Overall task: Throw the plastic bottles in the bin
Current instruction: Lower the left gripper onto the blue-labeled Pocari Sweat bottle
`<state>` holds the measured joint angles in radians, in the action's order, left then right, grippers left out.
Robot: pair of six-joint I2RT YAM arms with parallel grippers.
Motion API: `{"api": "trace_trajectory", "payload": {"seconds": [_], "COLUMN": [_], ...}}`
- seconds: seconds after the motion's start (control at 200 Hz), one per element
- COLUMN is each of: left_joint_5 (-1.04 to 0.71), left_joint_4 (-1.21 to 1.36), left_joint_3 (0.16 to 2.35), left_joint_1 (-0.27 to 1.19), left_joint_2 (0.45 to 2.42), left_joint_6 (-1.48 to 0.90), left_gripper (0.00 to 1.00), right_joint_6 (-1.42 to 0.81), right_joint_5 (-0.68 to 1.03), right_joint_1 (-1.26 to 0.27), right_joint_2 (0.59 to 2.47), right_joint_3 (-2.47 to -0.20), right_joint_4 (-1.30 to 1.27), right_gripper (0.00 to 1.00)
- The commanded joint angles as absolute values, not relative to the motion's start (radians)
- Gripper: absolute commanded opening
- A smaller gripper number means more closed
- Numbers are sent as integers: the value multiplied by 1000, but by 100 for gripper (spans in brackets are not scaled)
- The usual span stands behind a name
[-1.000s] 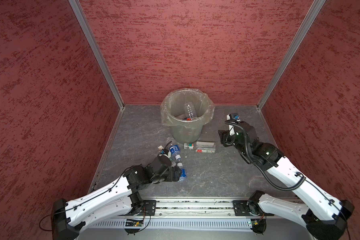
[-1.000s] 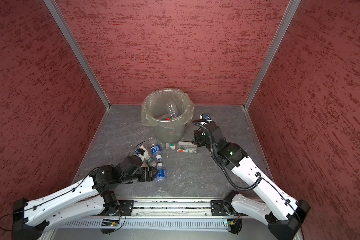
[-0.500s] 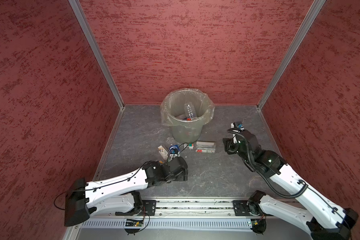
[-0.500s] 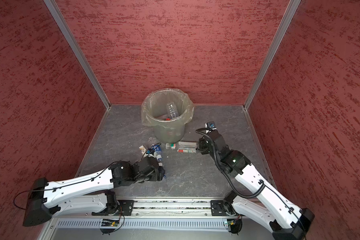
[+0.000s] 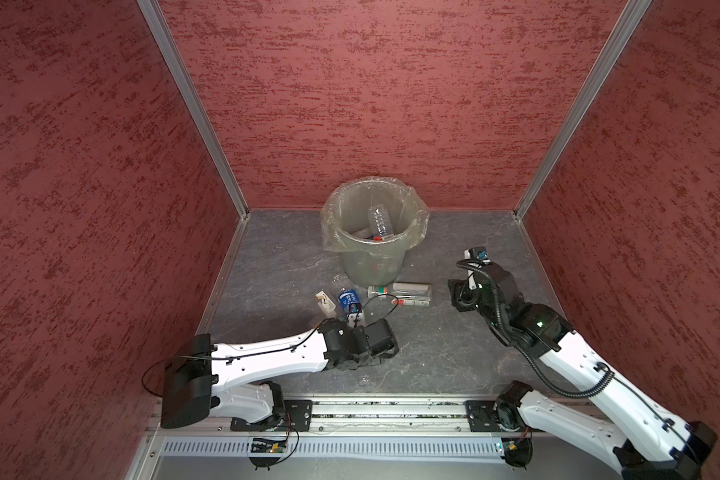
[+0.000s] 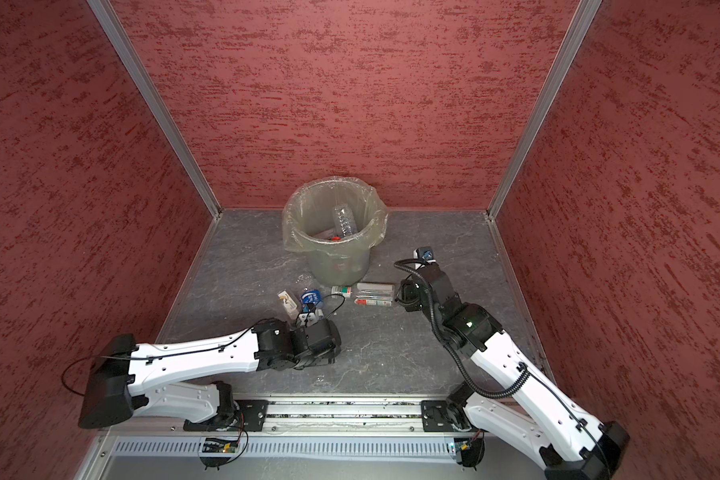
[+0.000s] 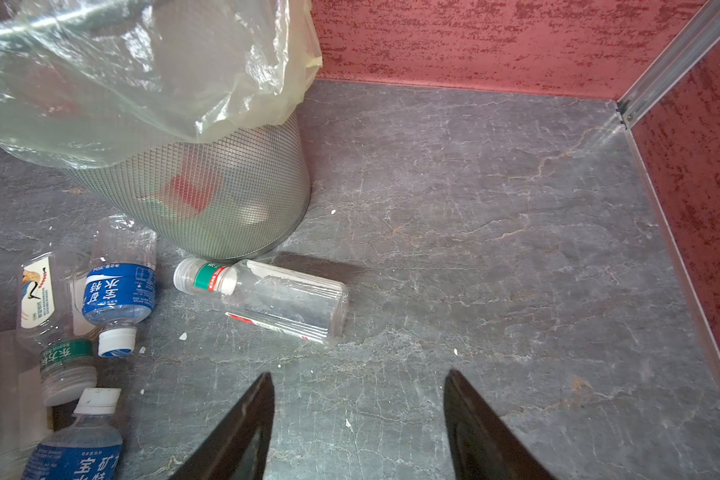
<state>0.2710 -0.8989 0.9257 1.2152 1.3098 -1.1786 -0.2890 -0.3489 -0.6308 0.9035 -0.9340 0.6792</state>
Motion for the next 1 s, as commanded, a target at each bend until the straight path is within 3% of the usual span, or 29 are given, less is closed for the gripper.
{"api": "trace_trajectory", "payload": {"seconds": [0.0, 0.997], "left_joint_5": [306, 50], "left_joint_4": [-957, -769], "left_joint_3": [937, 936], "left_joint_1": [1218, 1117], "left_joint_2": [1305, 1504], "left_joint_6": [-1236, -1080], "left_gripper": [72, 70], "right_joint_6": [-305, -300], "right_joint_5": [-336, -286], "right_joint_1": [-623, -621], "right_joint_2": [884, 864], "right_joint_3": [-937, -928], "right_joint_4": [669, 652], "right_gripper": [65, 65]}}
